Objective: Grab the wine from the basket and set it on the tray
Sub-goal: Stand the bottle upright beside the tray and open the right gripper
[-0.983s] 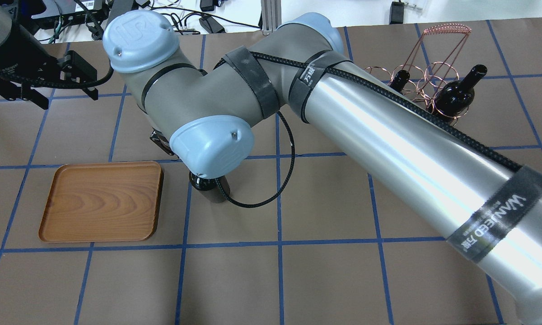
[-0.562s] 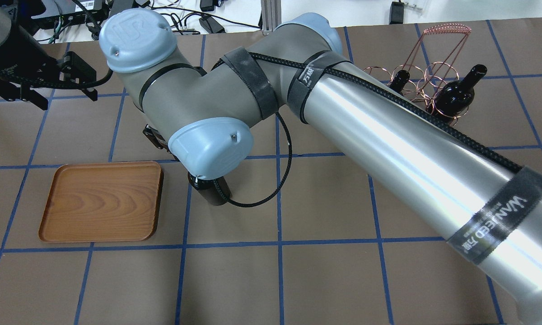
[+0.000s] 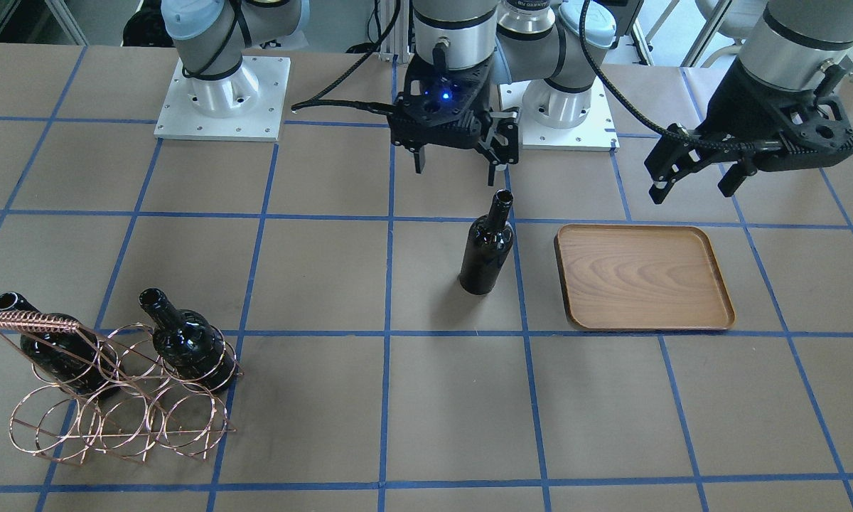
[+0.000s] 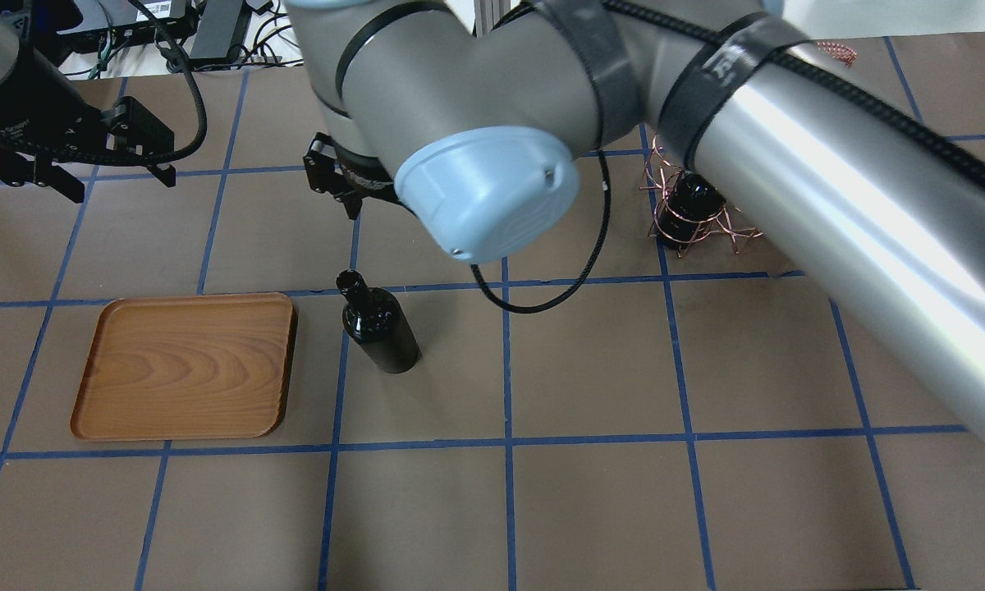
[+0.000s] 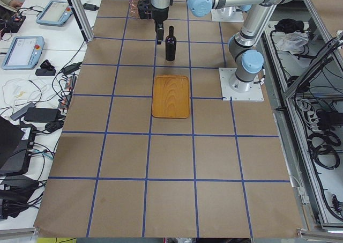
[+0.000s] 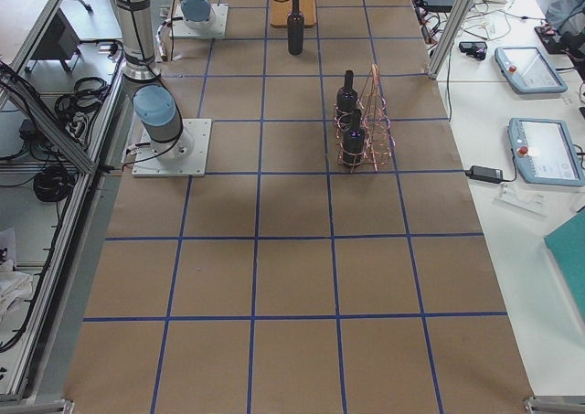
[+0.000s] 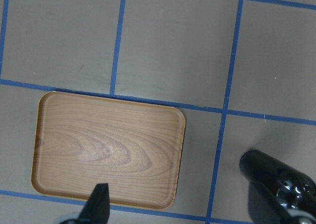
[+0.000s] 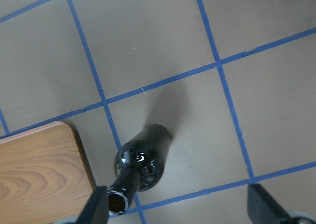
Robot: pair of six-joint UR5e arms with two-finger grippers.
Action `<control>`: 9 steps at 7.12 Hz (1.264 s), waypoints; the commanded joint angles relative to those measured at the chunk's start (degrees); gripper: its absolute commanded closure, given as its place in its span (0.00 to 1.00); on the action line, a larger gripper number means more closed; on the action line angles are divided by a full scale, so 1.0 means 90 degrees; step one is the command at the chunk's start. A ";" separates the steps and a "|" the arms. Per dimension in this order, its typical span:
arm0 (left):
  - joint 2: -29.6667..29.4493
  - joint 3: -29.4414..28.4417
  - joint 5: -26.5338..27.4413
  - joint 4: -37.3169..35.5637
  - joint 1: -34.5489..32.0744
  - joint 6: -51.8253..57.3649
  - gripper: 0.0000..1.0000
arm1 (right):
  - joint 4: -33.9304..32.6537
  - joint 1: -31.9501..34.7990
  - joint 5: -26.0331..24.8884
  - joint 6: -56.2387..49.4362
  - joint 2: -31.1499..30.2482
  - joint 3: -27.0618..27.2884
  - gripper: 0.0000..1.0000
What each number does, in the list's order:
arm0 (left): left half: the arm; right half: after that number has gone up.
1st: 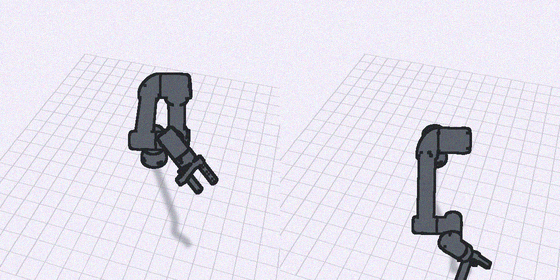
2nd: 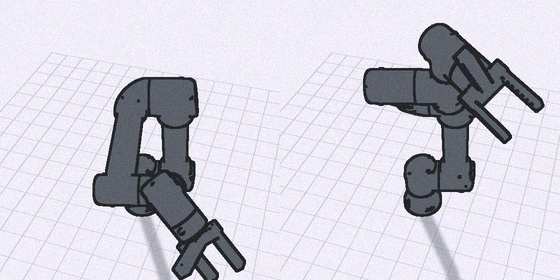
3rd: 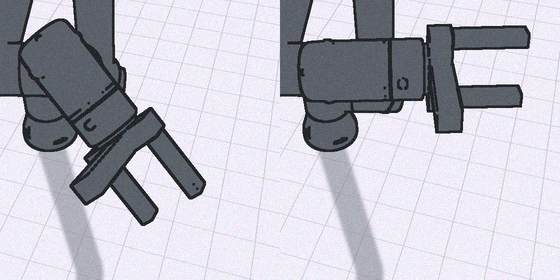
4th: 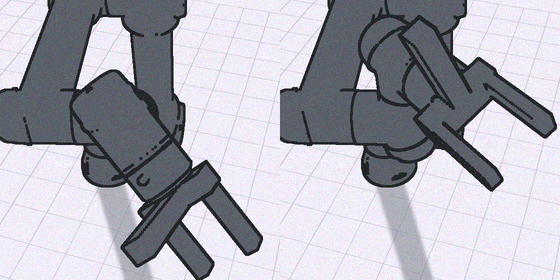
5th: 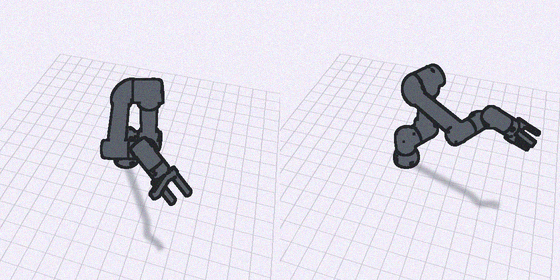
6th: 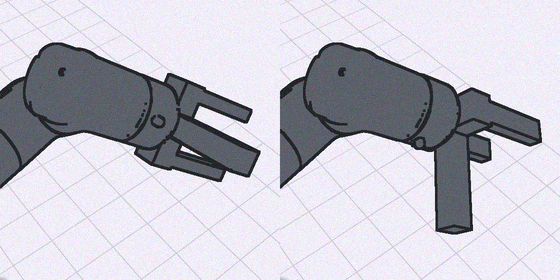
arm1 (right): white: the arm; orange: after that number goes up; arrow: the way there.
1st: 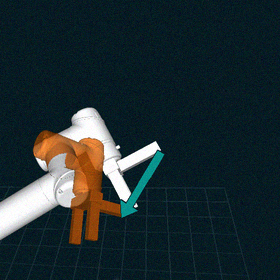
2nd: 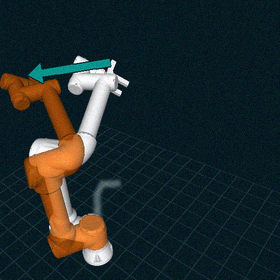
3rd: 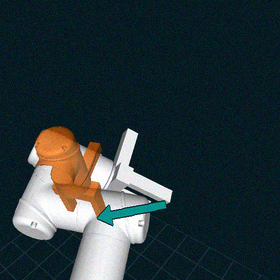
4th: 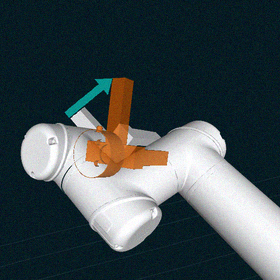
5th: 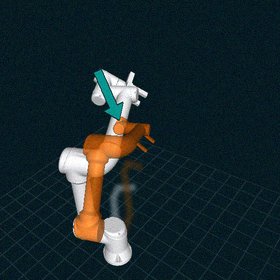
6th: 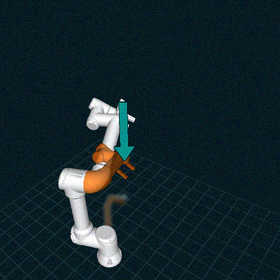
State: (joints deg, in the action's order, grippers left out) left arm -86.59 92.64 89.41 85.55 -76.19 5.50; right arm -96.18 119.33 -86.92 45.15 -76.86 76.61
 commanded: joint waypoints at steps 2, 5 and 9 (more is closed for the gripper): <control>-0.0116 0.0067 -0.0276 0.0016 -0.0389 -0.0092 0.00 | 0.1553 -0.1719 -0.0146 -0.2695 -0.1008 0.0197 0.00; -0.0116 0.0252 -0.0286 0.0016 -0.1813 -0.0970 0.00 | 0.1604 -0.2828 -0.0243 -0.4406 -0.1468 0.0519 0.00; -0.0252 0.0925 -0.0267 -0.0509 -0.2725 -0.1402 0.00 | 0.0824 -0.2868 -0.0283 -0.4704 -0.1860 0.1214 0.00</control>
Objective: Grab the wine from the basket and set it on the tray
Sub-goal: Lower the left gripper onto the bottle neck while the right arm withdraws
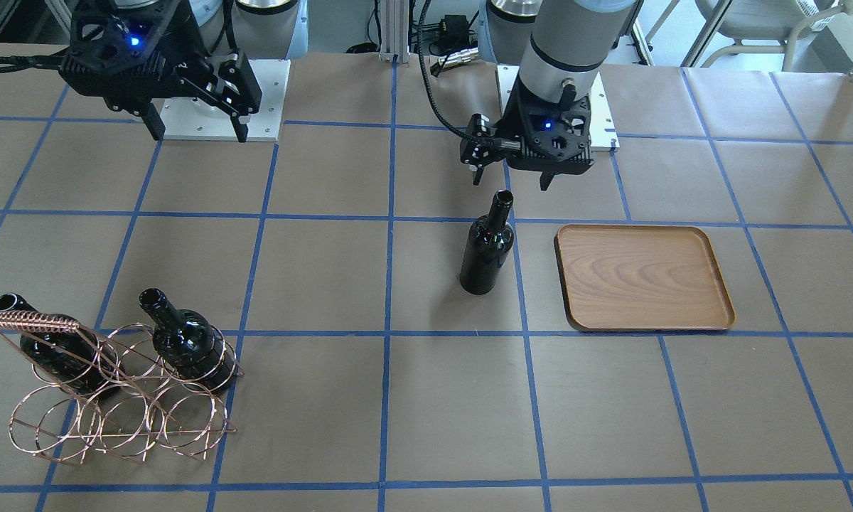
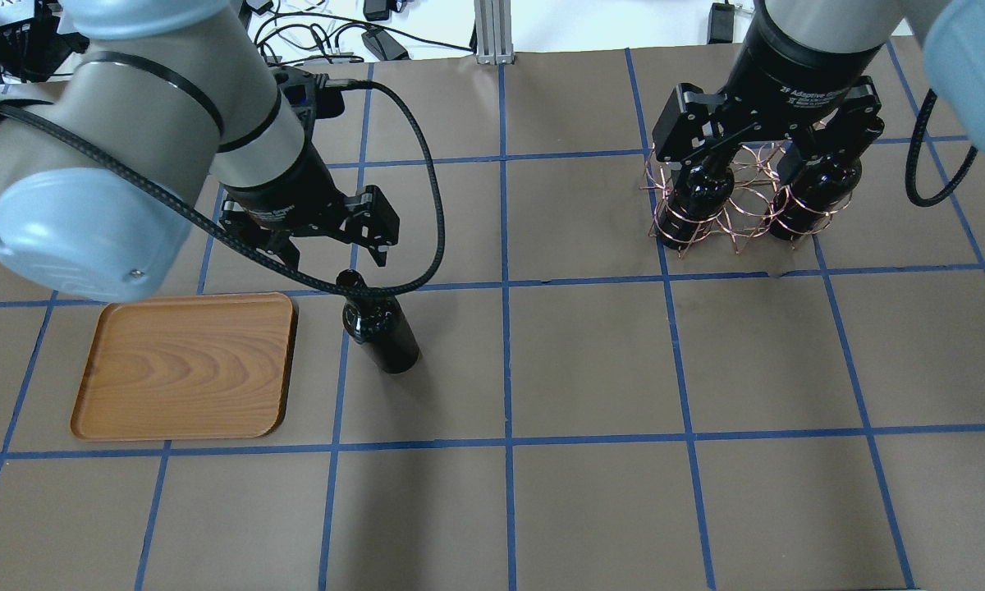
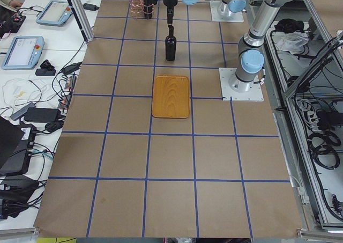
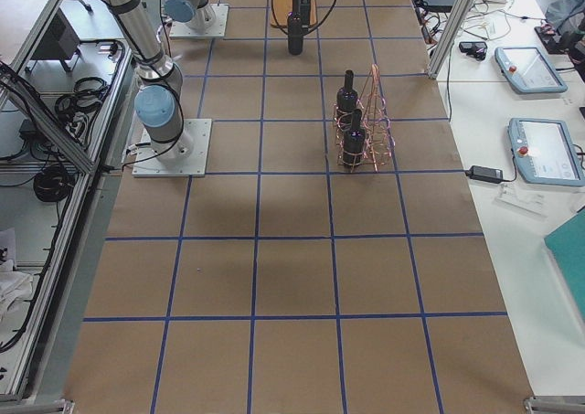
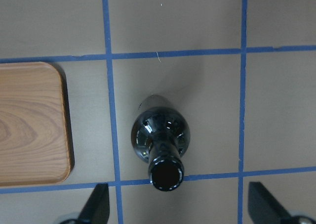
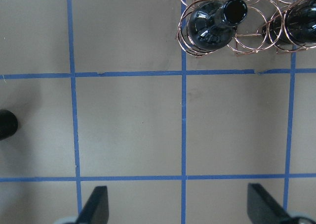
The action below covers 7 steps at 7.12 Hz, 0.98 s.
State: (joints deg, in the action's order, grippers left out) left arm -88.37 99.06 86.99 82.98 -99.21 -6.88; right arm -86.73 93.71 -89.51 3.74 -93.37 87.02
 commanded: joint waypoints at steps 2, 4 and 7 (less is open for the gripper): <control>-0.0346 0.0311 0.0050 -0.0704 -0.0168 0.0081 0.00 | -0.0559 -0.0322 -0.0142 -0.0318 -0.0045 0.0048 0.00; -0.0376 0.0321 0.0100 -0.0666 0.0036 0.0431 0.00 | -0.0549 -0.0363 -0.0074 -0.0445 -0.0055 0.0067 0.00; -0.0415 0.0438 0.0090 -0.0665 0.0076 0.0404 0.00 | -0.0578 -0.0363 -0.0035 -0.0338 0.0003 -0.0029 0.00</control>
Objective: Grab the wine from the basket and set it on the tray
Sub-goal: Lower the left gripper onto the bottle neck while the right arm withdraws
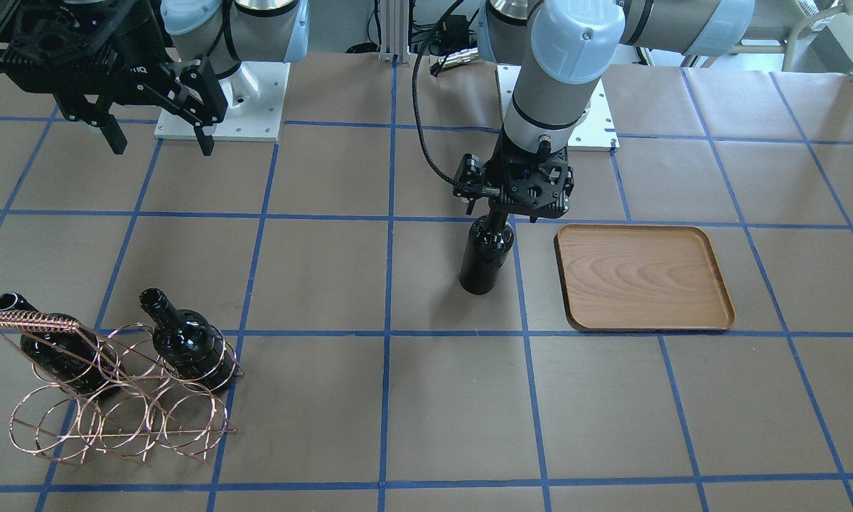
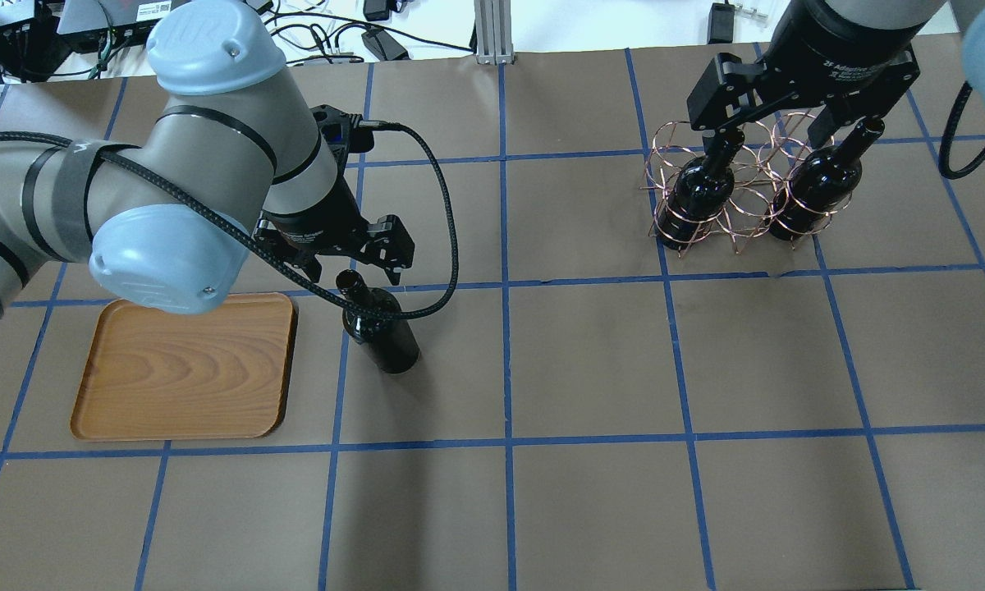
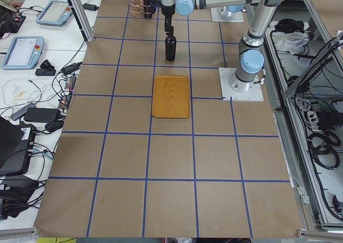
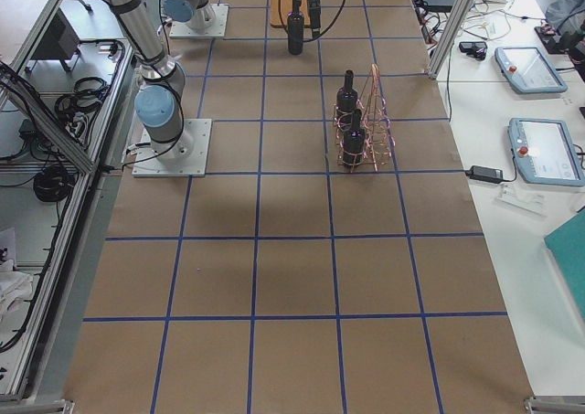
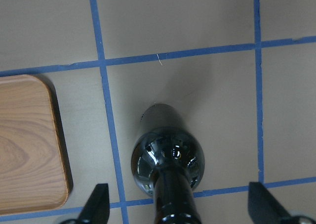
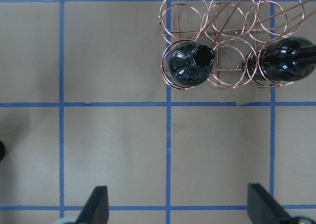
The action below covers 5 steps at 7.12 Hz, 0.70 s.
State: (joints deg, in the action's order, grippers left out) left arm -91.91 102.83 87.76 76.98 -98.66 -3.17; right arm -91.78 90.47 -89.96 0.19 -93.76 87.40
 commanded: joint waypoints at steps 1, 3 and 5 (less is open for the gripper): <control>-0.0090 0.0019 -0.0034 0.0001 0.0015 -0.0038 0.16 | 0.0022 -0.0003 -0.0014 0.0134 0.0105 -0.0169 0.00; -0.0168 0.0019 0.0013 0.0011 0.0015 -0.0048 0.21 | 0.0293 0.0036 -0.0005 0.0515 0.0348 -0.0529 0.00; -0.0227 0.0019 0.0004 0.0011 0.0015 0.0020 0.21 | 0.0567 0.0085 -0.0044 0.0526 0.0506 -0.0736 0.00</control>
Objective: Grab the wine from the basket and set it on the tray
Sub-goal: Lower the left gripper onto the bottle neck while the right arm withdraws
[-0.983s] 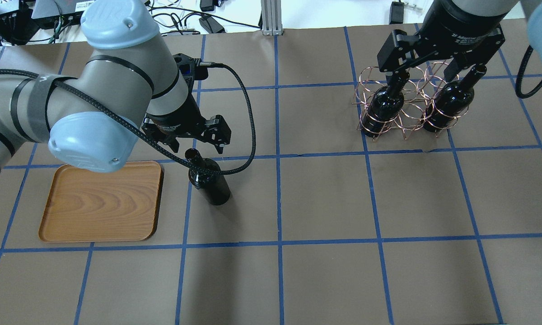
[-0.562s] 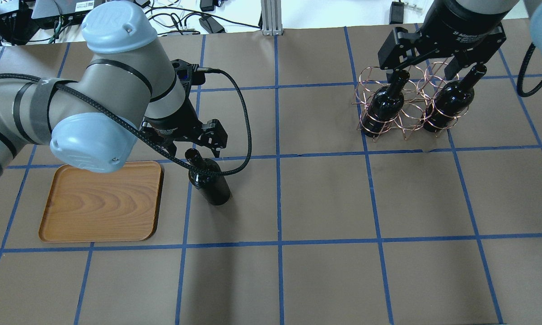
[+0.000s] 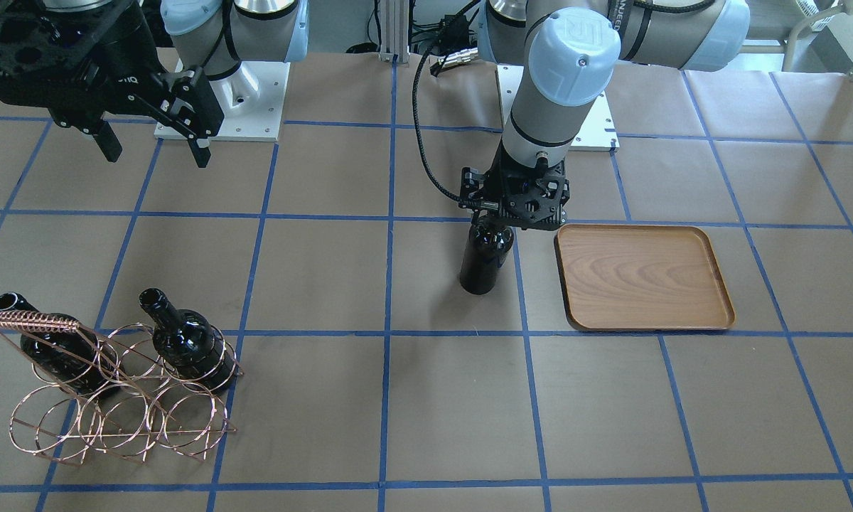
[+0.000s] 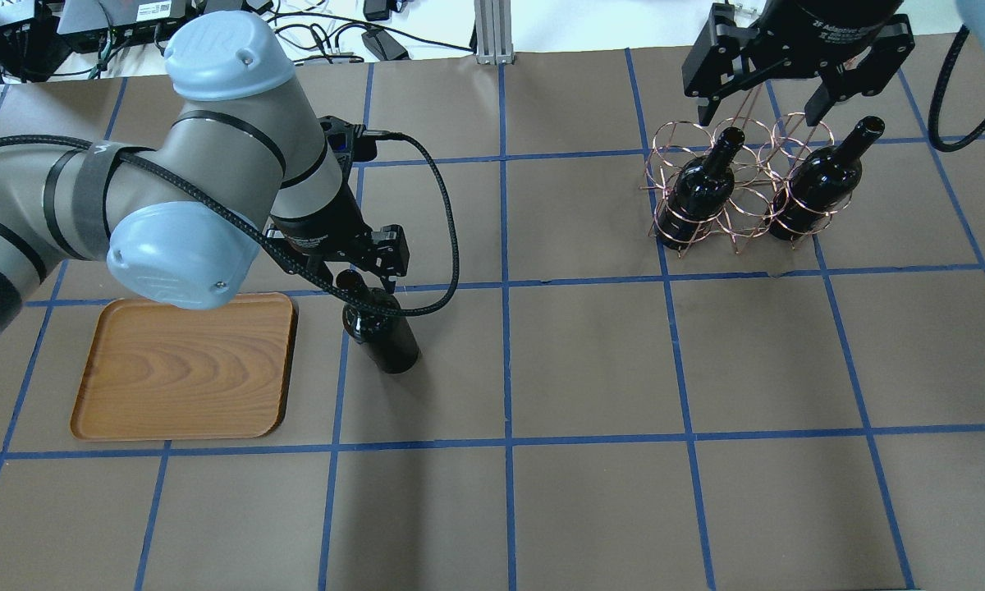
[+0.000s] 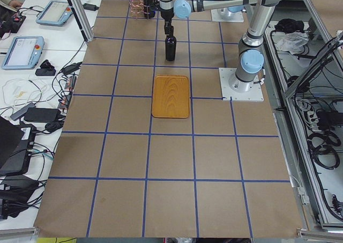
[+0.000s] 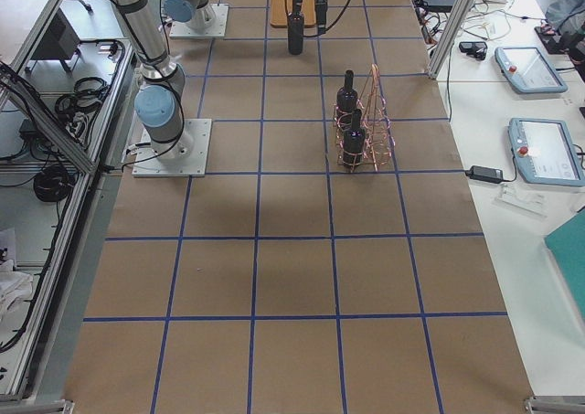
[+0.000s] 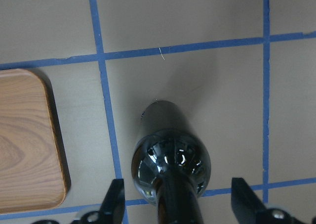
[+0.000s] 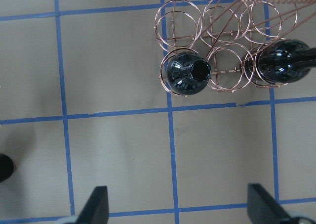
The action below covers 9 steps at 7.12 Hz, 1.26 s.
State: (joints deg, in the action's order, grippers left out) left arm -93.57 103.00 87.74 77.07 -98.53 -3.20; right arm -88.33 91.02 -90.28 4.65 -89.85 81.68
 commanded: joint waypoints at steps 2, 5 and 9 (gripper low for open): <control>-0.0101 0.0000 -0.0002 0.0021 0.0000 0.0014 0.38 | 0.0185 0.0024 0.0060 0.0030 0.0072 -0.0101 0.00; -0.0101 -0.0009 -0.0051 0.0089 0.0000 -0.0015 0.78 | 0.0185 0.0024 -0.0017 -0.0009 0.0091 -0.0110 0.00; -0.0052 -0.0194 -0.0022 0.0392 0.0019 0.0004 1.00 | 0.0185 0.0024 0.0022 -0.0009 0.0081 -0.0110 0.00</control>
State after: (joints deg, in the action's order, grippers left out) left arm -94.19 101.89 87.42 80.09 -98.47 -3.26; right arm -86.66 91.23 -90.12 4.57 -89.11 80.69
